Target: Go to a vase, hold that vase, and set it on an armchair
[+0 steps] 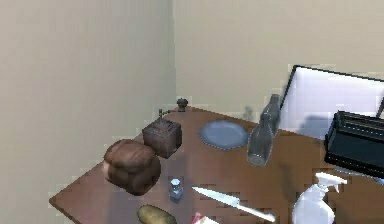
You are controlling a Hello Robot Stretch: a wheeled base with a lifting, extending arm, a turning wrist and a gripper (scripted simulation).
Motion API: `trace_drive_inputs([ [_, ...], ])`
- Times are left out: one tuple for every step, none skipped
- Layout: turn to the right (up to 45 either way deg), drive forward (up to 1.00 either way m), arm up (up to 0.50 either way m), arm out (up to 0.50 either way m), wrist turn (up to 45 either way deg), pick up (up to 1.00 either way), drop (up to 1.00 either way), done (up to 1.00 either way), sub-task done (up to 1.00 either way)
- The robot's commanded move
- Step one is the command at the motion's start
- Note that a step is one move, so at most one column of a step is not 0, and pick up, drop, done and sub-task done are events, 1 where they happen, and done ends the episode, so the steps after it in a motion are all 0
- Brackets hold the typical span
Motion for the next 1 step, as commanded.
trace_drive_inputs([
  [0.0, 0.00, 0.00, 0.00, -45.0, 0.00, 0.00, 0.00, 0.00],
])
